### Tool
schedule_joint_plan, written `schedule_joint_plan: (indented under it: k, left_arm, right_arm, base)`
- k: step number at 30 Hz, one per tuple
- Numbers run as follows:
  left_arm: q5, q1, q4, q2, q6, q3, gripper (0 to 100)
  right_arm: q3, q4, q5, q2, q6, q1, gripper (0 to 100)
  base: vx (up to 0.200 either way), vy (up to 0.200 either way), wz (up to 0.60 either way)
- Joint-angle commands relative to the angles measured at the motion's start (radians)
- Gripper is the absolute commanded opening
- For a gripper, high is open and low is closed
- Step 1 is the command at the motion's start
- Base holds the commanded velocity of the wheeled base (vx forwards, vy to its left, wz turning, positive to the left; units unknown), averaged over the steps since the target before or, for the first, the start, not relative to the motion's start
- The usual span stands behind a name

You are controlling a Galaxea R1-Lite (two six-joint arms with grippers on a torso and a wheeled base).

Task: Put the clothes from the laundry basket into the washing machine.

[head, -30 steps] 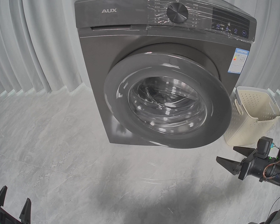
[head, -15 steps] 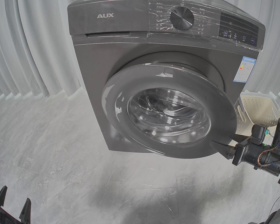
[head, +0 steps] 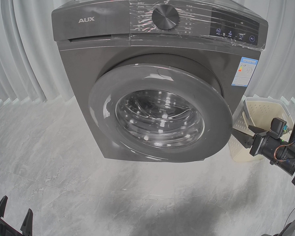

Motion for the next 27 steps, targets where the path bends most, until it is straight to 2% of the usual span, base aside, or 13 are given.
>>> schedule_joint_plan:
  k: [1, 6, 7, 8, 9, 12, 17, 21, 27]
  left_arm:
    - [0.000, -0.001, 0.000, -0.015, 0.002, 0.018, 100]
    - [-0.001, -0.001, 0.000, -0.015, 0.003, 0.018, 100]
    - [-0.003, -0.001, 0.000, -0.015, -0.003, 0.018, 100]
    - [-0.003, -0.001, 0.000, -0.015, -0.003, 0.018, 100]
    - [-0.003, -0.001, 0.000, -0.015, -0.004, 0.018, 100]
    - [-0.003, -0.001, 0.000, -0.015, -0.003, 0.018, 100]
    - [-0.001, -0.001, 0.000, -0.015, 0.000, 0.018, 100]
    - [-0.001, -0.001, 0.000, -0.015, 0.005, 0.018, 100]
    - [0.000, -0.001, 0.000, -0.015, 0.005, 0.018, 100]
  right_arm:
    - [0.056, -0.007, 0.002, 0.003, -0.009, -0.013, 100]
    - [0.134, -0.007, 0.009, -0.007, -0.026, 0.010, 100]
    - [0.166, -0.007, 0.012, -0.020, -0.035, 0.047, 100]
    - [0.166, -0.007, 0.012, -0.020, -0.035, 0.047, 100]
    - [0.180, -0.007, 0.012, -0.023, -0.035, 0.076, 100]
    - [0.170, -0.009, 0.011, -0.022, -0.032, 0.100, 100]
    - [0.116, -0.009, -0.003, 0.001, -0.030, 0.097, 100]
    - [0.050, -0.010, -0.080, 0.055, -0.026, 0.091, 100]
    - [-0.016, -0.010, -0.165, 0.082, -0.024, 0.077, 100]
  base:
    - [0.000, 0.000, 0.00]
    - [0.000, 0.000, 0.00]
    - [0.000, 0.000, 0.00]
    - [0.000, 0.000, 0.00]
    - [0.200, 0.000, 0.00]
    - [0.200, 0.000, 0.00]
    - [0.200, 0.000, 0.00]
    - [0.000, 0.000, 0.00]
    - [0.000, 0.000, 0.00]
